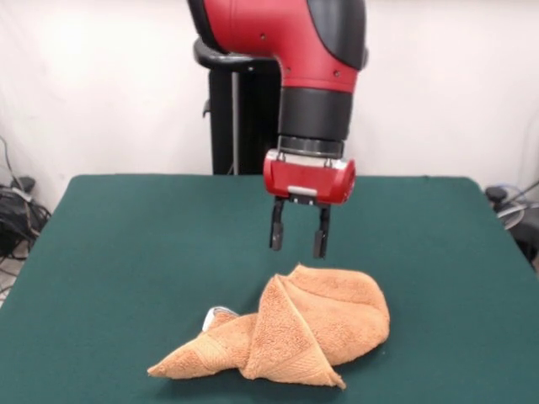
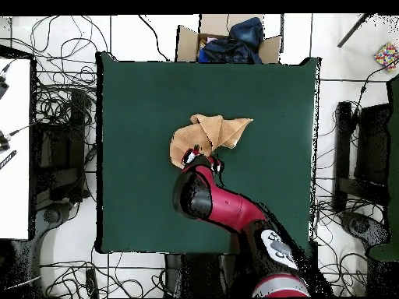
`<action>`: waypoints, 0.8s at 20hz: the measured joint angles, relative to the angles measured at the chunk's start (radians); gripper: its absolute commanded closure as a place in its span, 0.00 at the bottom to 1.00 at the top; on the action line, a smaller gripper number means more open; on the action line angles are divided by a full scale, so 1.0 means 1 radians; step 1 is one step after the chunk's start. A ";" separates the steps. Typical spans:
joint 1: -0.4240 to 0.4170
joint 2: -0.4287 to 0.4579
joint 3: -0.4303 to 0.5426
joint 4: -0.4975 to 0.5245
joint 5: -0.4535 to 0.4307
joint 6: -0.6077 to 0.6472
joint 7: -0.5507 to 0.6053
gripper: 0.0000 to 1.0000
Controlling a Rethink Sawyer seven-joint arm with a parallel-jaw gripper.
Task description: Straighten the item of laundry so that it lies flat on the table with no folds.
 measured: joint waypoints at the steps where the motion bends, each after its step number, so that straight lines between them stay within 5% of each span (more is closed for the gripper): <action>1: 0.001 0.006 0.000 0.000 0.000 -0.011 0.000 0.00; 16: 0.023 0.136 0.000 -0.001 0.001 -0.167 0.000 0.00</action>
